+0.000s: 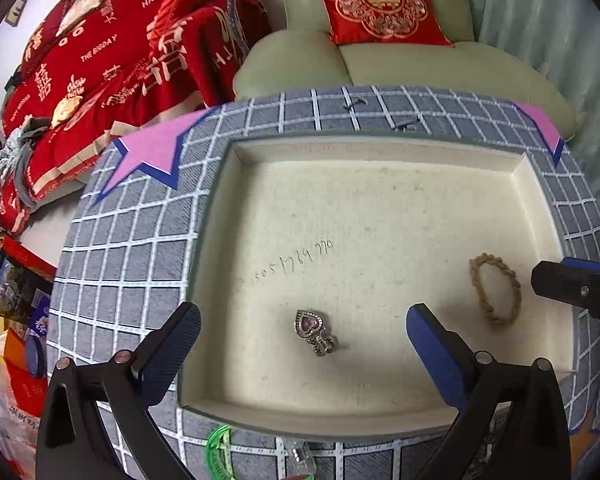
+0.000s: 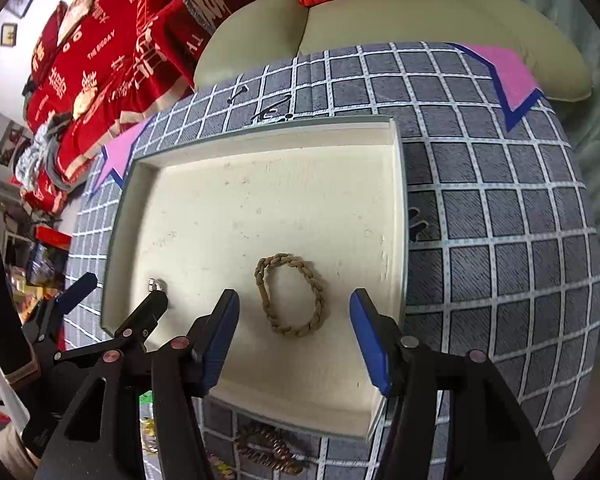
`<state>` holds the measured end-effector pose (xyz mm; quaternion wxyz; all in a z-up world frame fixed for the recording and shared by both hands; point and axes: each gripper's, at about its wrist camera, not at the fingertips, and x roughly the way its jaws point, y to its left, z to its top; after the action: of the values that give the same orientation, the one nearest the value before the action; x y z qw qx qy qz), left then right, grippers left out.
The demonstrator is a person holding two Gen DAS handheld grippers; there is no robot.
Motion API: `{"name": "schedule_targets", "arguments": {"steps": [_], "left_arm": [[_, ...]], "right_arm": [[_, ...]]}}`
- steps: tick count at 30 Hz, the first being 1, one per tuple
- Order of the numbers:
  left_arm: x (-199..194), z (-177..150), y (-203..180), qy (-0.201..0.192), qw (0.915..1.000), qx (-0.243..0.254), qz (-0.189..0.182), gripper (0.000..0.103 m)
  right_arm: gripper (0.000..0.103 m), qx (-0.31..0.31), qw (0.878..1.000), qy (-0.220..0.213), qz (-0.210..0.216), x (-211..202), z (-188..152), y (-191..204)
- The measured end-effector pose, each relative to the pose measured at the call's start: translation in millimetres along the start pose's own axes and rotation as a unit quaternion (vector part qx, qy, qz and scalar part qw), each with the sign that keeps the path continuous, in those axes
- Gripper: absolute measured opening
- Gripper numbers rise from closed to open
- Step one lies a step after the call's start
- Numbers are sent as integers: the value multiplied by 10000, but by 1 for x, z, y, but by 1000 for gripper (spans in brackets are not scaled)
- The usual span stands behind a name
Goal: Organize jewelry
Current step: 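Move the left tool to the yellow hair tie while the right tool reaches the black claw clip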
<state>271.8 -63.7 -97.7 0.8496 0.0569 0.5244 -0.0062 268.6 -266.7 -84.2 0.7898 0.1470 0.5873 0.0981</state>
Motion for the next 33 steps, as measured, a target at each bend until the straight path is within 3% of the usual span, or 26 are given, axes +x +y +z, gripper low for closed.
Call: {"name": "schedule_targets", "arguments": {"steps": [2, 6, 10, 22, 27, 33], "left_arm": [[-11, -3, 3, -80, 9999, -7, -82, 103], [-28, -13, 16, -10, 9994, -138, -311, 103], [-46, -35, 29, 28, 9994, -243, -235, 103], [-75, -127, 62, 477, 9978, -461, 28, 103], [-76, -155, 68, 674, 9961, -559, -95, 103], [-75, -175, 56, 737, 9969, -78, -263, 103]], "right_arm": [[81, 62, 9999, -92, 67, -9, -3, 1], [82, 156, 9996, -154, 152, -26, -16, -1], [96, 209, 9994, -176, 227, -39, -30, -1], [96, 148, 9998, 91, -2, -58, -98, 4], [96, 185, 9993, 274, -147, -59, -130, 2], [96, 139, 9971, 596, -446, -53, -172, -5]]}}
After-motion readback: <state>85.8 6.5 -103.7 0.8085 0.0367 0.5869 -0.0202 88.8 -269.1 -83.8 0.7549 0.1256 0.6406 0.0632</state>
